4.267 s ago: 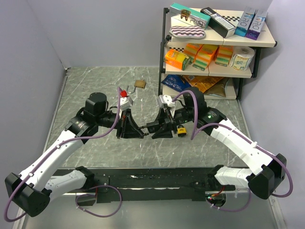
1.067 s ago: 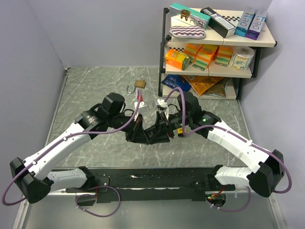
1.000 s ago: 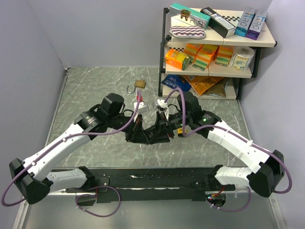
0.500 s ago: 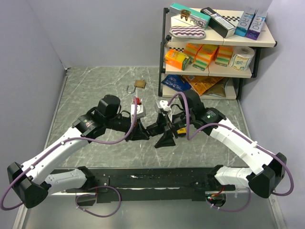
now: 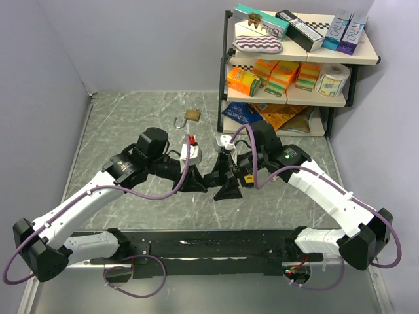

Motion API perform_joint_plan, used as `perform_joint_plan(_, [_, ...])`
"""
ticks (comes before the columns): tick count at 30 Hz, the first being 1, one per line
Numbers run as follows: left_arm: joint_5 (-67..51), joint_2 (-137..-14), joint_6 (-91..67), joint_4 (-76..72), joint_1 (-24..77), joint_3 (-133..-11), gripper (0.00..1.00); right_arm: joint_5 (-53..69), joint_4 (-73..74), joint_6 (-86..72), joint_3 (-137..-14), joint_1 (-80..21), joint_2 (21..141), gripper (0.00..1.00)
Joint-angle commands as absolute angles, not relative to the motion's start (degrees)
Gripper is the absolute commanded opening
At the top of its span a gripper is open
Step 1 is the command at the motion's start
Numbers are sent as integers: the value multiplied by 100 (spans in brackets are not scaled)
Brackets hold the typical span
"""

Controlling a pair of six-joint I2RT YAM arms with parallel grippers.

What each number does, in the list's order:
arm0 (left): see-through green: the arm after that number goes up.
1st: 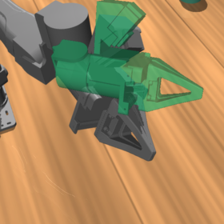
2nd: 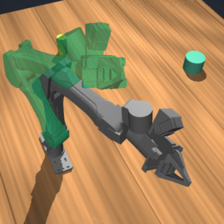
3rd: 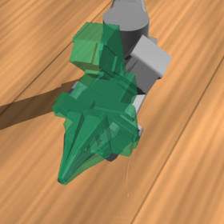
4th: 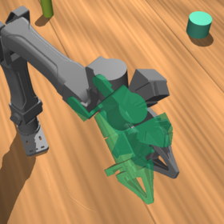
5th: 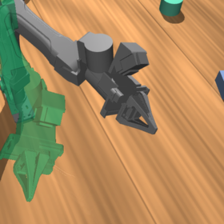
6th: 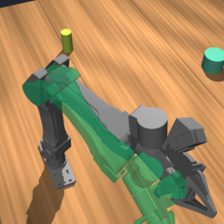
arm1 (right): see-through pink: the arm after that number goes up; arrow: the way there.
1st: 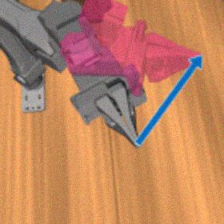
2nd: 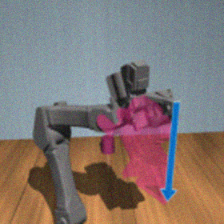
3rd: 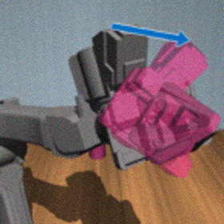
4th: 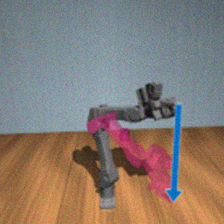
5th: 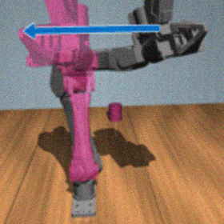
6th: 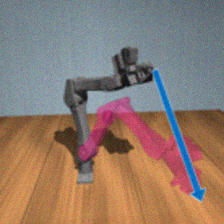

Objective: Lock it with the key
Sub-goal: Lock the lock.

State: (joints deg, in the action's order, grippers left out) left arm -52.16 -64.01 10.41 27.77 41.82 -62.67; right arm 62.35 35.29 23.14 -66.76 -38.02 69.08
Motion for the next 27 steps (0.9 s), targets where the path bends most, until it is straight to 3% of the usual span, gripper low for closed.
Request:
perform_joint_plan(1, [-5739, -6381, 1248, 2443, 4210, -6688, 1, 6108, 3472, 2549, -6970, -3718, 6873, 81])
perform_joint_plan(15, [-5440, -6574, 694, 2293, 4201, -6688, 1, 6214, 3402, 2637, -6961, -3691, 6767, 54])
perform_joint_plan(19, [-5449, -6688, 703, 2452, 4210, -6794, 1, 6179, 3357, 2619, -6970, -3709, 6767, 53])
perform_joint_plan(22, [-5406, -6662, 650, 2417, 4210, -6776, 1, 6196, 3349, 2619, -6961, -3718, 6768, 20])
perform_joint_plan(23, [-5388, -6645, 616, 2400, 4201, -6768, 1, 6196, 3340, 2593, -6944, -3718, 6750, 0])
perform_joint_plan(25, [-5292, -6627, 571, 2373, 4201, -6733, 2, 6214, 3279, 2514, -6900, -3718, 6741, 0])
perform_joint_plan(26, [-5265, -6618, 589, 2417, 4184, -6724, 8, 6214, 3287, 2488, -6891, -3700, 6724, 0])
perform_joint_plan(27, [-5247, -6609, 615, 2504, 4131, -6698, 26, 6240, 3252, 2400, -6865, -3683, 6724, 0])
